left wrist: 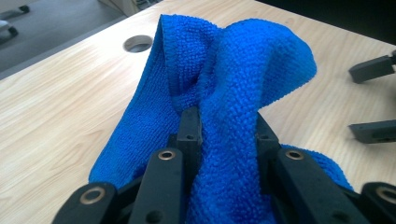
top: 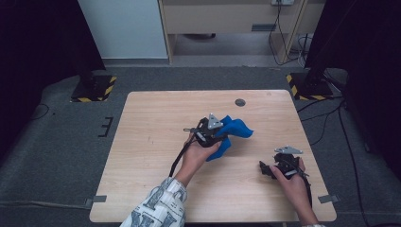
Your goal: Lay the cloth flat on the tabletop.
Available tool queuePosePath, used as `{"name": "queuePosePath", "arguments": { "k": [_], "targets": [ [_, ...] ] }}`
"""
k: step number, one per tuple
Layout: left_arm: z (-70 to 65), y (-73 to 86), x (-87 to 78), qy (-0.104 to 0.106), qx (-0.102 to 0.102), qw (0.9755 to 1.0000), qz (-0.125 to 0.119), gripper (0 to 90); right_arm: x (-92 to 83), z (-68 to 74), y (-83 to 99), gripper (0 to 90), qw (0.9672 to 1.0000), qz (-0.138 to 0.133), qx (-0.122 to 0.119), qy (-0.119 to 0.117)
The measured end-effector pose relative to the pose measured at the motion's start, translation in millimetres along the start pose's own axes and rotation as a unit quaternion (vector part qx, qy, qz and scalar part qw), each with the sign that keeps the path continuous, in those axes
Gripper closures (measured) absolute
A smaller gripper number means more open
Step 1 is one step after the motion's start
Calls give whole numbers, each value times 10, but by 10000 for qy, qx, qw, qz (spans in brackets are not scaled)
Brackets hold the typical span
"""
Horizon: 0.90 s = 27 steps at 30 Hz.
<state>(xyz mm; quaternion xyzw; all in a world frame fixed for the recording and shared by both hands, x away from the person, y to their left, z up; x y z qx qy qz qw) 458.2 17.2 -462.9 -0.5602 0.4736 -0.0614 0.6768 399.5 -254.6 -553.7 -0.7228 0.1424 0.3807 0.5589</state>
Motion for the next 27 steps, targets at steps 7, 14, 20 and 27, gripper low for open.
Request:
{"name": "queuePosePath", "arguments": {
  "k": [7,14,20,27],
  "targets": [
    [-135,-7,73,132,50,9999,14,714,0,0,0,5,10000,1,0,0],
    [-219,11,136,210,94,9997,63,713,0,1,0,5,10000,0,2,3],
    [-267,38,182,267,76,9996,95,711,0,1,0,5,10000,1,2,2],
    [-357,124,281,347,84,9992,180,710,-2,3,1,7,10000,-2,-6,8]
  ]
}}
Point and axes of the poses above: each handheld gripper's, and its own axes: x roughly forward along the jaws, y roughly out of its underside, z roughly to its left, the point moved 2 cm from there along x, roughly forward along the jaws, and after that the axes turned 7 degrees about -x, right-handed, at the moved point
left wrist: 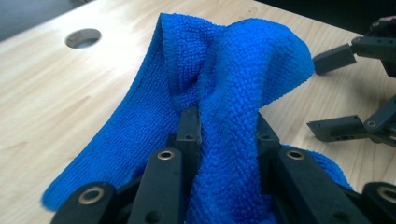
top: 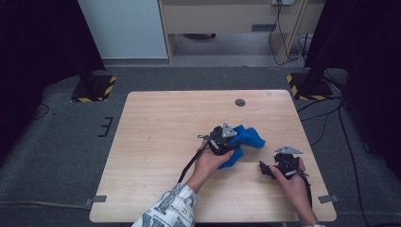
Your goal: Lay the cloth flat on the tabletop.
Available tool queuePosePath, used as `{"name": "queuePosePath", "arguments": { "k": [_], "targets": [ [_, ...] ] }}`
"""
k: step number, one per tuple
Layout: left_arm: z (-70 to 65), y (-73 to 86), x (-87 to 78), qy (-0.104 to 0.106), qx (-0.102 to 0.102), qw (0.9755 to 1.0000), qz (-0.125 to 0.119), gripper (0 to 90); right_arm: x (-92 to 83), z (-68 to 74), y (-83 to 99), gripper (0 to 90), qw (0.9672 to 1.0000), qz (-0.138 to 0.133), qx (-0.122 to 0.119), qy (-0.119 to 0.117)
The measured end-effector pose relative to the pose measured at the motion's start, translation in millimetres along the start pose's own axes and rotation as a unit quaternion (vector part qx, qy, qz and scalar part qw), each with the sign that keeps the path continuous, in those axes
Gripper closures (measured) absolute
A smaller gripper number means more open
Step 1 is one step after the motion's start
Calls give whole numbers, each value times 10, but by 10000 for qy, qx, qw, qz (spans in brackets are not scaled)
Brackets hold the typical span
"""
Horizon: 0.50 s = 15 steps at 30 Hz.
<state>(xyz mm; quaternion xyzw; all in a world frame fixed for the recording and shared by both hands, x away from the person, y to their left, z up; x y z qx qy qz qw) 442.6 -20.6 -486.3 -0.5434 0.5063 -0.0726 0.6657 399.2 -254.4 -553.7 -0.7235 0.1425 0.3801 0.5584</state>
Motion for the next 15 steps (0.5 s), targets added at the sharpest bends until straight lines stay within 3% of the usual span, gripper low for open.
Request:
{"name": "queuePosePath", "arguments": {
  "k": [4,15],
  "targets": [
    [-38,48,68,17,51,10000,74,709,-1,1,0,7,10000,1,0,-1],
    [-65,176,226,70,-45,9998,190,699,-1,1,0,7,10000,1,-1,0]
  ]
}}
Point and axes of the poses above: each handheld gripper's, and its own axes: x roughly forward along the jaws, y roughly out of its underside, z roughly to its left, the point moved 2 cm from there along x, roughly forward along the jaws, and after that the axes turned 7 degrees about -x, right-handed, at the moved point
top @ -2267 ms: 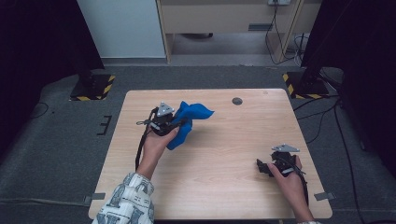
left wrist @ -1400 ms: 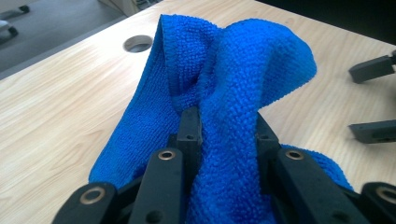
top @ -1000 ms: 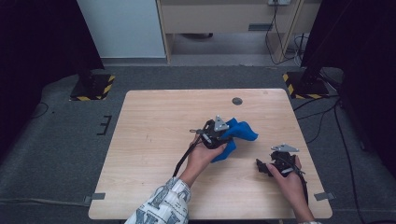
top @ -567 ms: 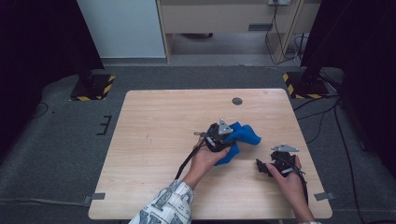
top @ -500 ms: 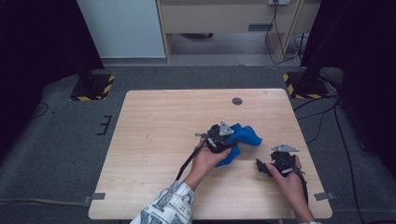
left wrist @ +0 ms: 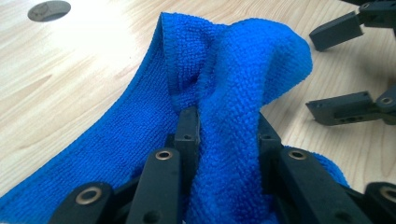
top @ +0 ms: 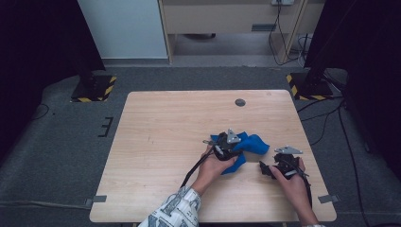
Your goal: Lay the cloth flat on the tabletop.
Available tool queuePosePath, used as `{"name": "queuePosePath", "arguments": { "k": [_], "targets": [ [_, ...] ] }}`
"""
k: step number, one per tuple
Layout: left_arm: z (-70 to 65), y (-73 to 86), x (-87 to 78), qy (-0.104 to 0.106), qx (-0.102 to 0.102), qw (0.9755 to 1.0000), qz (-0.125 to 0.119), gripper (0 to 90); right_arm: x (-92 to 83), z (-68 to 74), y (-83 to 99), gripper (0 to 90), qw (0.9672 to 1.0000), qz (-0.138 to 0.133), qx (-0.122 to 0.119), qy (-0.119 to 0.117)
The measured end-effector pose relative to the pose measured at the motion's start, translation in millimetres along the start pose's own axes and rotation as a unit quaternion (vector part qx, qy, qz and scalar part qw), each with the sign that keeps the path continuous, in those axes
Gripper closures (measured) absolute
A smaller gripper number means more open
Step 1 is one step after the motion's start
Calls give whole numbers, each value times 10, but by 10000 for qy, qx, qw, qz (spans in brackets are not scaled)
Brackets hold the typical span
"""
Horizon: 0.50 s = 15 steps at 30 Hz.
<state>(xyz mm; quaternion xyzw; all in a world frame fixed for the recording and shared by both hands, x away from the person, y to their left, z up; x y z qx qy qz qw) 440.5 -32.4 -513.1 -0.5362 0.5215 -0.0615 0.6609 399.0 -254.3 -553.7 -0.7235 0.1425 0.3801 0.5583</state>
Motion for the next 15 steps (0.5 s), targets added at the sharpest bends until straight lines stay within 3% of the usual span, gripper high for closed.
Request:
{"name": "queuePosePath", "arguments": {
  "k": [6,15],
  "targets": [
    [-2,33,47,65,-55,10000,19,693,0,0,0,7,10000,1,1,-2],
    [44,81,13,-106,5,9999,66,699,0,0,0,6,10000,-1,-2,-2]
  ]
}}
Point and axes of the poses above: each handheld gripper's, and its own axes: x roughly forward along the jaws, y roughly out of its underside, z roughly to its left, the point moved 2 cm from there along x, roughly forward along the jaws, and after that the axes turned 7 degrees about -x, right-handed, at the moved point
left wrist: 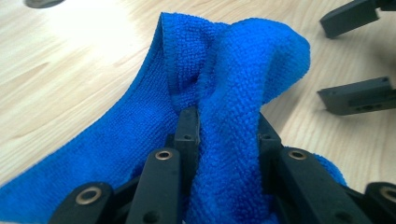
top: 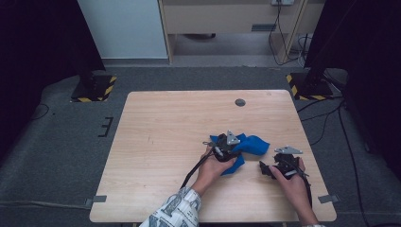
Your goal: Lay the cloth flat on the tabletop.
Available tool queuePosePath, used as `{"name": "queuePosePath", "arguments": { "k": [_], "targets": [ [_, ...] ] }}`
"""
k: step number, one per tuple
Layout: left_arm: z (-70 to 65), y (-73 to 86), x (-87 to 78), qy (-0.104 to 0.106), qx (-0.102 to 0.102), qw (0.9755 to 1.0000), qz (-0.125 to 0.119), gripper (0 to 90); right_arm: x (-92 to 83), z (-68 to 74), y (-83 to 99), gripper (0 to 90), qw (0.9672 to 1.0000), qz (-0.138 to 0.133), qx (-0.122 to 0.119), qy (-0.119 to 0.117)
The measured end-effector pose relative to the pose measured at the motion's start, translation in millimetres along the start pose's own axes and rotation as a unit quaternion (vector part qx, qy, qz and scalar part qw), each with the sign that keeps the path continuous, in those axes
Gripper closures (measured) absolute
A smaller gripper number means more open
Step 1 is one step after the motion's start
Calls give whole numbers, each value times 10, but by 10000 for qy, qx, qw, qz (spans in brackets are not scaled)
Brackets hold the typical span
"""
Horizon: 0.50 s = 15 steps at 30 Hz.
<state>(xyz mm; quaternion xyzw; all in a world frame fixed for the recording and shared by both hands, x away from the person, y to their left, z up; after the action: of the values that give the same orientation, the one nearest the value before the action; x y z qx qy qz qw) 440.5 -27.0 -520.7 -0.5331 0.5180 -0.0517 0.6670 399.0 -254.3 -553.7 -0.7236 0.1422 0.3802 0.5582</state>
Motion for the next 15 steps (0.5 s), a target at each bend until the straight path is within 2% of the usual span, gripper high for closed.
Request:
{"name": "queuePosePath", "arguments": {
  "k": [4,7,11,13,14,15],
  "targets": [
    [65,90,-61,-118,62,9999,62,699,0,1,0,6,10000,1,-1,-2],
    [161,167,-108,-179,-27,9998,47,699,0,2,0,6,10000,0,5,-3],
    [215,210,-136,-204,-68,9998,63,690,-1,8,0,7,10000,-8,-60,-48],
    [231,234,-149,-155,-114,9998,-11,635,-5,40,-5,14,9997,-9,-149,-179],
    [231,234,-149,-155,-114,9998,-11,575,-5,40,-5,14,9997,-9,-149,-179],
    [228,230,-156,-160,-144,9997,-73,487,-13,63,-20,60,9995,-15,-214,-233]
  ]
}}
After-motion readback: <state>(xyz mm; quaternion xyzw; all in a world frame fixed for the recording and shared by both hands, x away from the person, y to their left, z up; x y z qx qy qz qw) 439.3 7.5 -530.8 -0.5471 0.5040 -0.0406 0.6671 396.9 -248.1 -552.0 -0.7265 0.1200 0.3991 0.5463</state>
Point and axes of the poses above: each handheld gripper's, and its own axes: x roughly forward along the jaws, y roughly out of its underside, z roughly to its left, the point moved 2 cm from there along x, roughly forward along the jaws, and after that the axes turned 7 degrees about -x, right-handed, at the moved point
